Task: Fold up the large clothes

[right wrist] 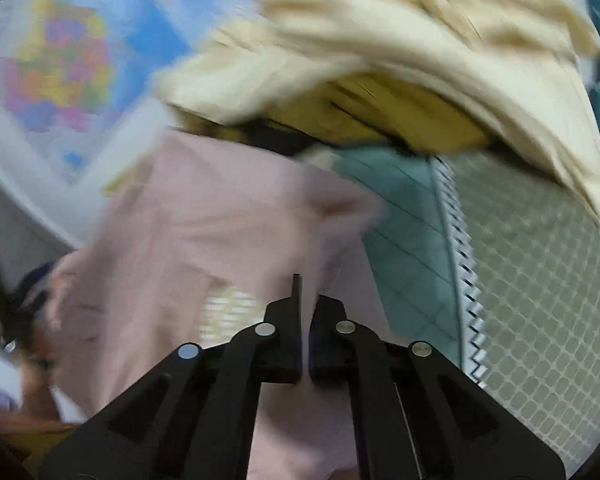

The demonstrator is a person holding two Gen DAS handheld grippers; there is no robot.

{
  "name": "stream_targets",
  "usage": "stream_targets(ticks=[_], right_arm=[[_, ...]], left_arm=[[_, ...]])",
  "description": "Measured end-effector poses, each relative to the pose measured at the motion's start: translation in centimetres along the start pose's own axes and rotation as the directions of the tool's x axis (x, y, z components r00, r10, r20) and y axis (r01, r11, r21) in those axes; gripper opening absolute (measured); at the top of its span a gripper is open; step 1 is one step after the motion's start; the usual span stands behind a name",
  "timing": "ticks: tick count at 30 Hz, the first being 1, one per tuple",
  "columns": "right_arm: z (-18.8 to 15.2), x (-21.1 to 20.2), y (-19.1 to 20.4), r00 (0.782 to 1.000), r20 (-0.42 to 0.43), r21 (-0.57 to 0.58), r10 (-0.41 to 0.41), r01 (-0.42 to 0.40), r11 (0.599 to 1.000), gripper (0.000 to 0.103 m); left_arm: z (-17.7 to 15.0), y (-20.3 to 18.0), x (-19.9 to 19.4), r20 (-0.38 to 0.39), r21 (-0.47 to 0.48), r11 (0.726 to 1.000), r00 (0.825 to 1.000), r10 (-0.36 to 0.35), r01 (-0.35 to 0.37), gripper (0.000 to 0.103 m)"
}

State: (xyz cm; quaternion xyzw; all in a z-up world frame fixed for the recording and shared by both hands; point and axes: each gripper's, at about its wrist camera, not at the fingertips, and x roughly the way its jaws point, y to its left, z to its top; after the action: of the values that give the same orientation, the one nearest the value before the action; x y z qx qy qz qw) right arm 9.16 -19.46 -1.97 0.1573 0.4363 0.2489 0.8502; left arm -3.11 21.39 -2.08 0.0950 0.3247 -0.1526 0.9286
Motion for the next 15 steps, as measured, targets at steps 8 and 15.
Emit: stream_targets(ticks=[8, 15], right_arm=[[1.8, -8.3, 15.0, 0.938, -0.01, -0.352, 0.345, -0.327, 0.877, 0.003], [2.1, 1.3, 22.5, 0.834, -0.298, -0.315, 0.464, -0.544, 0.777, 0.017]], left_arm=[[4.0, -1.7, 4.3, -0.009, -0.013, 0.987, 0.987, -0.162, 0.162, 0.088], [3.3, 0.7, 2.5, 0.023, -0.1, 0.974, 0.979, -0.202, 0.204, 0.088]])
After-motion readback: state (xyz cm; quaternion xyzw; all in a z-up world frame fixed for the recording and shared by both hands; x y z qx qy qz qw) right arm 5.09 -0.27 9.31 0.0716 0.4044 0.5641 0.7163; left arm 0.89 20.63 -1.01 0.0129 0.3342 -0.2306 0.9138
